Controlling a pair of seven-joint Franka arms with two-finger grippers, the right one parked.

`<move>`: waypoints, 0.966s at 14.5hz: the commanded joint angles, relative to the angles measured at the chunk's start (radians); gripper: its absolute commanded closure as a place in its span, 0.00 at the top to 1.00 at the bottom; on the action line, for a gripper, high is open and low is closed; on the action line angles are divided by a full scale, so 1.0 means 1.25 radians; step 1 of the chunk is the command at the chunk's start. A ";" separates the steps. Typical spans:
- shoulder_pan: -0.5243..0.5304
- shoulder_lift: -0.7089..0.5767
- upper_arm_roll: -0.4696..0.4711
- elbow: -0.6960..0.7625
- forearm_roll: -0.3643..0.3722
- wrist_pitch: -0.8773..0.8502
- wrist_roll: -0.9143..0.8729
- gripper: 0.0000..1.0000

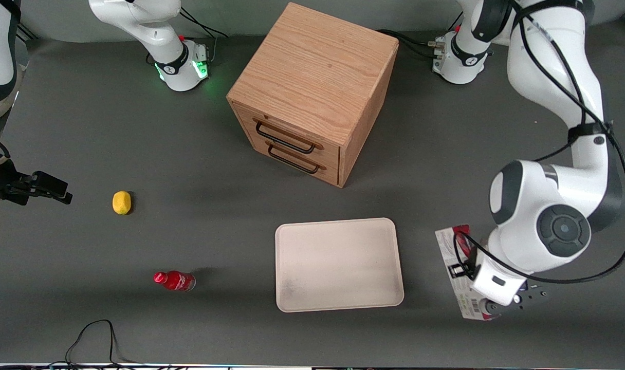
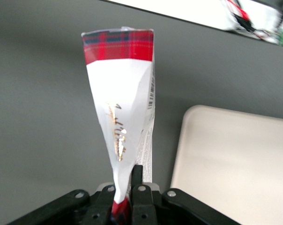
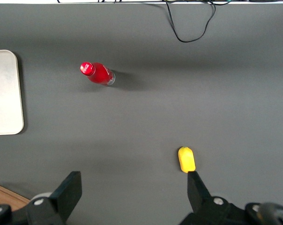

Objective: Place red cookie box on tray
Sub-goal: 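Carry the held cookie box over the white tray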

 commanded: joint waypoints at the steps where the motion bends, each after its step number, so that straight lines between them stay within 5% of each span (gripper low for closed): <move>1: -0.078 0.019 0.009 0.039 -0.003 -0.023 0.012 0.00; 14: -0.176 0.160 0.009 -0.043 0.059 0.176 0.010 0.00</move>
